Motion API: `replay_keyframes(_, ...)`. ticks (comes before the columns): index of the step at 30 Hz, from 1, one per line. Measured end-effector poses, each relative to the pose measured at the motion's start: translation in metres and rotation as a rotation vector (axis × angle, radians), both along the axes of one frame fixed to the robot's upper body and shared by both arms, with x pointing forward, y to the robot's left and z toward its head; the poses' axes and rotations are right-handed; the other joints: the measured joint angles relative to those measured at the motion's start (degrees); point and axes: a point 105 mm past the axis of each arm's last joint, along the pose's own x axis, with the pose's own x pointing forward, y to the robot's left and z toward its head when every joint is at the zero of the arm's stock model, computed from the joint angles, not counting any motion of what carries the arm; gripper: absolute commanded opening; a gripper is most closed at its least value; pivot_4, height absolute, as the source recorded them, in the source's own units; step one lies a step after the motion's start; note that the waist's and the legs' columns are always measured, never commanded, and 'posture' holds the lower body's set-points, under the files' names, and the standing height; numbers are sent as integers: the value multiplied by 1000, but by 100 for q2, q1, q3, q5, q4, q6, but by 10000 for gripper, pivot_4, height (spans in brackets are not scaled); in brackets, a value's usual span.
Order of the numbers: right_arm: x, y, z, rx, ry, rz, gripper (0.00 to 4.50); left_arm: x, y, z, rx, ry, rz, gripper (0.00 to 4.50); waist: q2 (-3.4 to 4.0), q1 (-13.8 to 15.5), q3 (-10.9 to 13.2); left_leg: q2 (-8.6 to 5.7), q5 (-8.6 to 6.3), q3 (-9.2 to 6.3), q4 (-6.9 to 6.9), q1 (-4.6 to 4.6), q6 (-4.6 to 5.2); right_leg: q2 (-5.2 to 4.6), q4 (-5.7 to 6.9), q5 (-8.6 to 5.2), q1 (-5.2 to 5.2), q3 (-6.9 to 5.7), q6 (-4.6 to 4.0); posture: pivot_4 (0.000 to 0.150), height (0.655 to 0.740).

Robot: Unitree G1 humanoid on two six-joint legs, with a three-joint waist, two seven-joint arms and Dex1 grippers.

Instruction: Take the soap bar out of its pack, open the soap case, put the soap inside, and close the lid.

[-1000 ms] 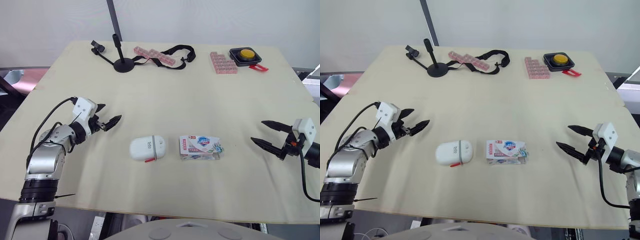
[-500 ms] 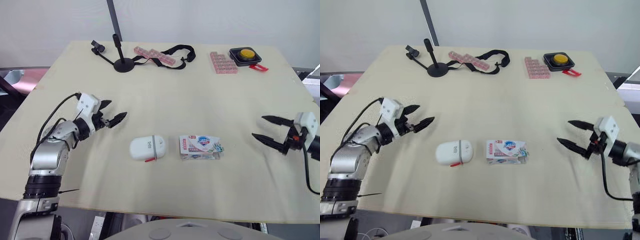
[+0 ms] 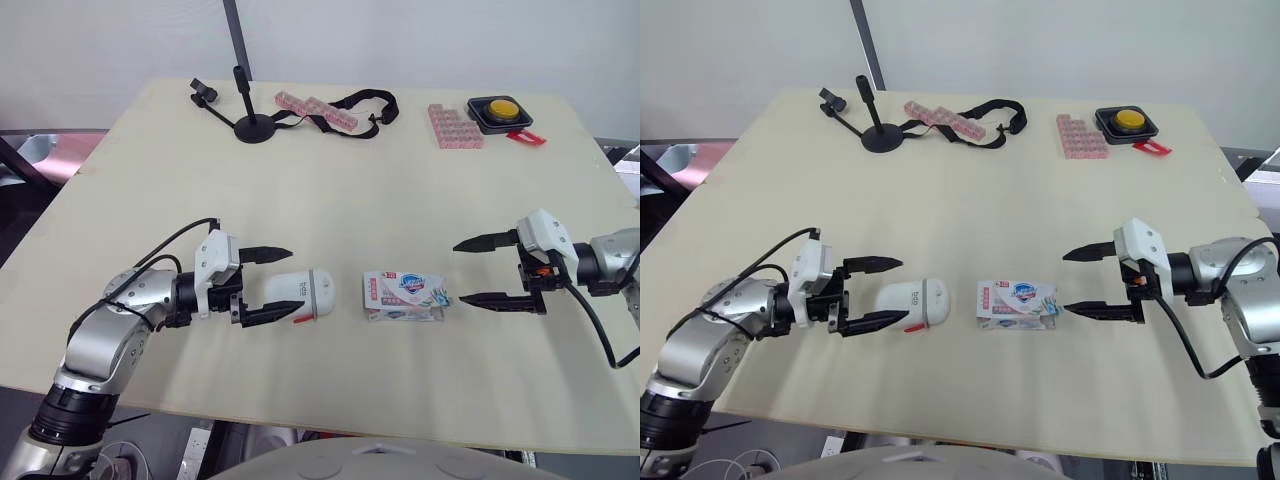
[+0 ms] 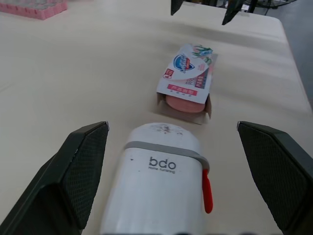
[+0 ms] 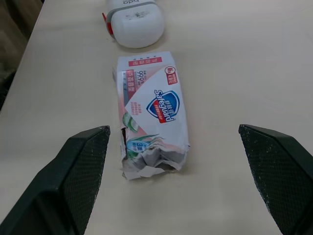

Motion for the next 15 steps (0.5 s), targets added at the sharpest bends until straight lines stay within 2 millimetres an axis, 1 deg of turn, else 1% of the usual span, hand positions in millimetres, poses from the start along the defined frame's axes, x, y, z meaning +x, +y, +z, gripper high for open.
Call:
replay_keyframes(3,0,1,-6,-14,19,11,45000,-8,-5,-4,-3,1,-53,44791,0,-33,0,2,0,1,-1,0,0,4,4,0,-4,2,0,1500,7395)
replay_keyframes(6,3,2,-11,-21,27,16,45000,-11,-8,-5,-4,-2,-80,44791,1,-55,-1,2,0,5,-1,3,-1,5,15,0,-10,9,-1,1500,7395)
replay_keyframes(11,4,11,-23,-30,11,50,45000,-14,-10,-7,-3,2,-106,44791,1,-67,-1,2,0,8,0,4,0,4,21,-1,-10,12,-1,1500,7395)
replay_keyframes(15,6,18,-27,-20,-11,62,45000,-18,-9,-10,-4,15,-116,44791,1,-72,-1,2,0,8,1,4,0,4,26,-1,-11,13,-1,1500,7395)
